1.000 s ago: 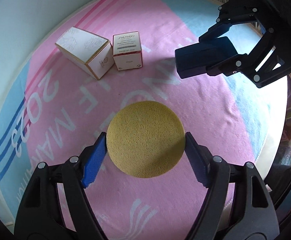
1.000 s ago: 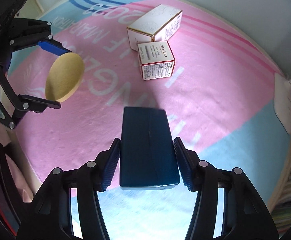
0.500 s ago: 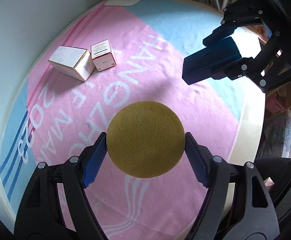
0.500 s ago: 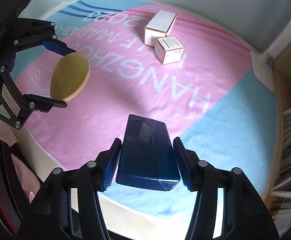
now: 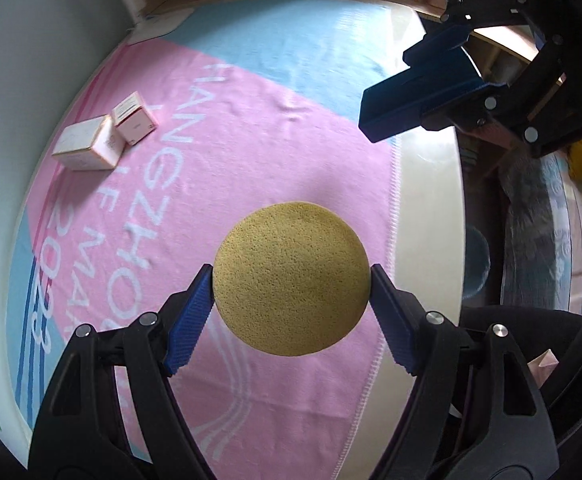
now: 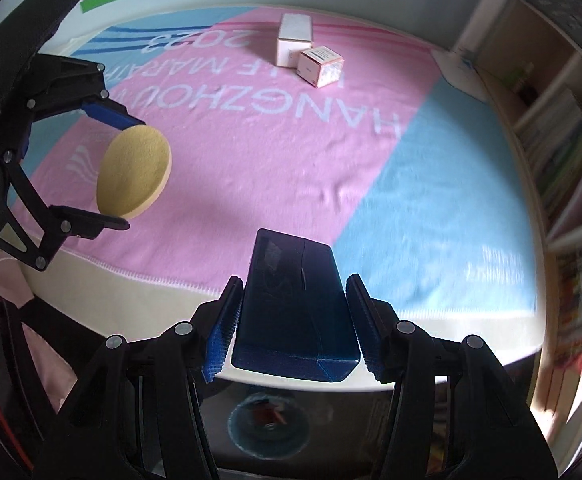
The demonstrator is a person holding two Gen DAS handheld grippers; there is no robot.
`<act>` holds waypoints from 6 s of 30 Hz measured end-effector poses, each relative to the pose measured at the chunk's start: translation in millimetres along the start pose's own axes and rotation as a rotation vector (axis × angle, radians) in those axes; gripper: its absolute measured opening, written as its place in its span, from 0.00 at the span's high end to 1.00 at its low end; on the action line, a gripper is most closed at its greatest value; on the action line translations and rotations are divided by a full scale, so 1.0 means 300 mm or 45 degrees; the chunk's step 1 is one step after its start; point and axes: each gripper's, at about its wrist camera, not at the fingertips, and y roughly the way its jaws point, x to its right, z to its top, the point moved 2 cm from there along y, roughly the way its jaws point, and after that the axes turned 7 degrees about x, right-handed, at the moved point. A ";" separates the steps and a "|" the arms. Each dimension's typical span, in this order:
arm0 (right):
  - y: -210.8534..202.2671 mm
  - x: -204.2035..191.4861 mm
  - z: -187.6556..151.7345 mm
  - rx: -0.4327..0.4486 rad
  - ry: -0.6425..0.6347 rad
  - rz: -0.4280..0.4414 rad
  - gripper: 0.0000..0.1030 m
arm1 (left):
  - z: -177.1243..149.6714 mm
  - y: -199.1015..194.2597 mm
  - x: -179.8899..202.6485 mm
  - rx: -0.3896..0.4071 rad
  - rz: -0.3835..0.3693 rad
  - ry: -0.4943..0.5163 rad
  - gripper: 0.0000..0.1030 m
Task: Collect trash
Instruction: 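Carry the yellow sponge and navy box over the teal bin, then open both tools to drop the sponge and navy box into the bin, then move both open tools back over the mat toward the white boxes, then grasp the tall white perfume box with the left tool while the right tool grasps the Shiseido box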
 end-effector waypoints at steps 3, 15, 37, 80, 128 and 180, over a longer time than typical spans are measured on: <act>-0.043 -0.010 -0.075 -0.009 0.089 -0.039 0.47 | 0.000 -0.007 0.060 0.005 -0.036 0.073 0.29; -0.216 0.053 -0.419 -0.027 0.409 -0.178 0.47 | 0.127 0.006 0.398 0.039 -0.212 0.391 0.29; -0.392 0.102 -1.018 -0.107 0.947 -0.319 0.47 | 0.280 0.113 1.021 -0.038 -0.489 0.871 0.29; -0.482 0.131 -1.250 -0.096 1.083 -0.442 0.16 | 0.305 0.165 1.259 -0.075 -0.449 1.038 0.07; -0.238 -0.050 -0.449 -0.016 0.361 -0.318 0.14 | 0.053 -0.033 0.409 -0.020 -0.002 0.463 0.07; 0.605 0.199 0.739 0.039 -0.222 0.205 0.14 | 0.291 0.338 -0.780 -0.174 0.259 0.783 0.06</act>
